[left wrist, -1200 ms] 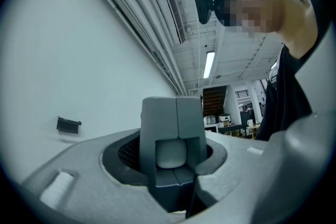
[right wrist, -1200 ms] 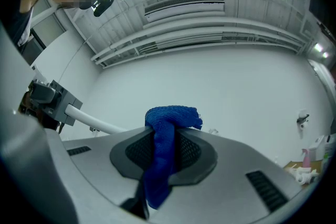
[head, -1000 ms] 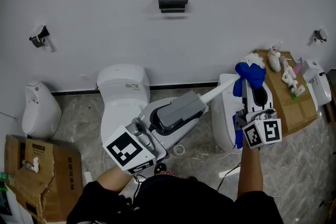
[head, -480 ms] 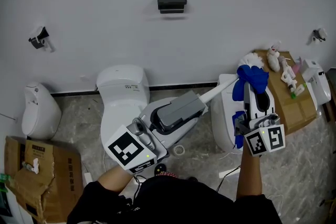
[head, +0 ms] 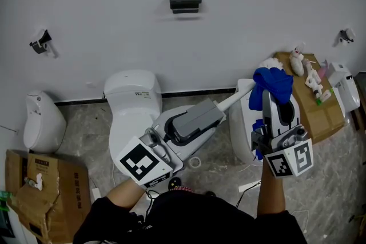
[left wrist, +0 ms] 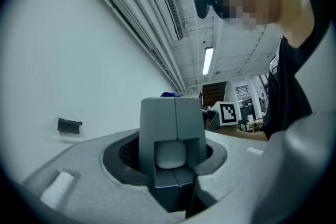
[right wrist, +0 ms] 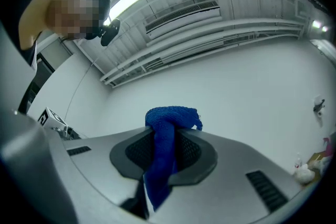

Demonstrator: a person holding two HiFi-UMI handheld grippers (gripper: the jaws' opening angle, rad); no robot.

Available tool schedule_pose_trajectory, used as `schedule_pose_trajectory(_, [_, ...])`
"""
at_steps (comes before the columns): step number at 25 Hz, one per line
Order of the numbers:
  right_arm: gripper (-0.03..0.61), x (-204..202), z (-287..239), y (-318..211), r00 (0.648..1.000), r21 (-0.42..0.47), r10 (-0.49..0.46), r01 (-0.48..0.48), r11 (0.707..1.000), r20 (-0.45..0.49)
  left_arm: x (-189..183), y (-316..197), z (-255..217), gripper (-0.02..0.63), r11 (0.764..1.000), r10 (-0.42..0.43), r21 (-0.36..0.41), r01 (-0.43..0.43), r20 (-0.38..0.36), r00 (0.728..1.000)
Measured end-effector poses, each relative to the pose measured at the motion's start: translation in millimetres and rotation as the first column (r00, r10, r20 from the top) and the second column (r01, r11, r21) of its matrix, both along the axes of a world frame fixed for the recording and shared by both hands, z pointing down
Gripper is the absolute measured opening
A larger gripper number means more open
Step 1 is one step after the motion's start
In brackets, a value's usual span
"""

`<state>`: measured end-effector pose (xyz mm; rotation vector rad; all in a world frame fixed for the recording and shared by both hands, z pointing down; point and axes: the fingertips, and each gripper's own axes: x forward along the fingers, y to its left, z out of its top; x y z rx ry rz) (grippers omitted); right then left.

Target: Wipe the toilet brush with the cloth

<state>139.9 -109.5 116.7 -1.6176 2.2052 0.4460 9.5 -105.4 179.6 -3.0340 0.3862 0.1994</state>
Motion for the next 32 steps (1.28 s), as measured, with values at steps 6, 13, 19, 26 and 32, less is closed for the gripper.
schedule_pose_trajectory(6, [0.074,-29,-21,10,0.996,0.053,-0.091,0.091,0.994,-0.015,0,-4,2,0.186,1.000,-0.014,-0.011,0.014,0.020,1.000])
schedule_pose_trajectory(13, [0.074,-69,-21,4,0.978,0.030,-0.207,0.208,0.978,-0.018,-3,-4,6,0.186,1.000,0.005,-0.014,-0.004,0.027,1.000])
schedule_pose_trajectory(19, [0.074,-90,-10,-4,0.960,-0.012,-0.278,0.278,0.960,-0.023,-5,-6,7,0.186,1.000,0.011,-0.014,-0.011,0.012,1.000])
schedule_pose_trajectory(26, [0.074,-89,-5,-6,0.951,-0.046,-0.307,0.306,0.951,-0.027,2,-3,5,0.186,1.000,0.007,-0.007,-0.007,0.015,1.000])
schedule_pose_trajectory(32, [0.074,-88,0,-9,0.952,-0.086,-0.298,0.293,0.952,-0.061,5,-1,2,0.186,1.000,0.009,0.006,-0.009,0.016,1.000])
